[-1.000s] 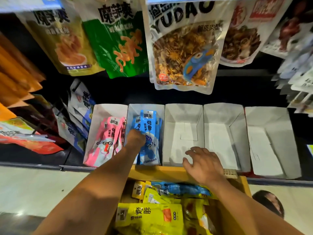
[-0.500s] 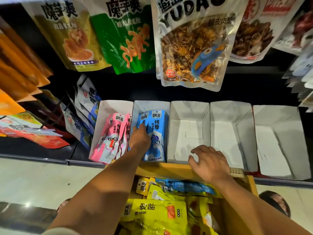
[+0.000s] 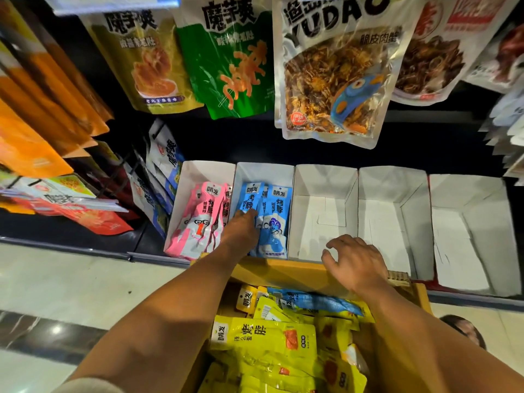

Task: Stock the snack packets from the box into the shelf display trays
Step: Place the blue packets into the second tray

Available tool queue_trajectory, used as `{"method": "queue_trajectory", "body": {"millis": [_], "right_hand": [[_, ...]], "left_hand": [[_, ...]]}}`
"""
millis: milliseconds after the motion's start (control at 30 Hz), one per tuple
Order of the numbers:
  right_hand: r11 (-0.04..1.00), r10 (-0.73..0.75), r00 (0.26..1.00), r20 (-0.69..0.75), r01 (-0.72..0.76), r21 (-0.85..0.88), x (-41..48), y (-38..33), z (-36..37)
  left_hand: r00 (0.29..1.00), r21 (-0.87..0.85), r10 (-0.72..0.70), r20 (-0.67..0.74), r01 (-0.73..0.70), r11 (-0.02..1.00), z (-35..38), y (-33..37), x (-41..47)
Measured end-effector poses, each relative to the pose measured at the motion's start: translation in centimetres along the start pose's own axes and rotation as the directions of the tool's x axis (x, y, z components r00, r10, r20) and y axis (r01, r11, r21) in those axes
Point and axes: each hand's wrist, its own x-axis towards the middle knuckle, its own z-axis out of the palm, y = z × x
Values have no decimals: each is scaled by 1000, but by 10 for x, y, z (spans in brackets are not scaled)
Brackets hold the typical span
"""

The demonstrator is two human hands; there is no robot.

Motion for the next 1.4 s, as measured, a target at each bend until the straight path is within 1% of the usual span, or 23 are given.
{"method": "queue_trajectory", "body": {"millis": [167,267,333,400,467,567,633,700,767,833,900,1000,1167,1333,1400], "right_hand": [[999,-24,999,-27,25,33,-6,-1,0],[997,-58,998,-36,60,50,-11,-1,-1],[993,-70,996,-50,74,94,-16,-3,-6],[981,-85,991,-99,101,167,-28,-6,-9],[965,-114,975,-191,154,213,-43,-10,-10],[947,-200,924,-326,268,179,-70,-17,-7],[936,-257,904,-342,321,143,-88,-20,2],[931,-302,912,-278,345,121,-100,-21,17],[942,-305,944,-127,319,107,-108,-21,36],[959,-281,959,44,279,42,-110,-20,54],[969,-241,958,156,246,-16,-107,-20,71],[974,-213,938,275,227,-18,-98,-27,90],[960,-264,889,375,281,12,-80,-51,116],[975,-199,887,417,221,-4,-73,-58,135],[977,-196,887,418,215,1,-73,-57,135]], "left_hand": [[993,62,106,-55,-102,993,-10,-10,-48],[991,177,128,-35,-120,977,-13,-20,-79],[984,241,167,-57,-149,959,-13,-28,-101],[978,282,206,-46,-185,941,-10,-37,-121],[972,311,234,-1,-223,924,-4,-44,-136],[970,333,232,68,-241,911,5,-49,-150],[971,362,221,89,-238,901,11,-52,-157],[972,381,220,88,-237,894,17,-53,-160],[973,388,213,83,-229,893,21,-53,-161],[975,390,207,76,-220,894,26,-52,-159],[976,399,208,60,-215,892,30,-51,-159],[979,417,203,28,-196,887,37,-51,-157],[978,404,210,0,-192,895,46,-53,-153],[979,384,201,30,-197,902,47,-54,-152],[979,383,202,35,-200,902,46,-54,-152]]}}
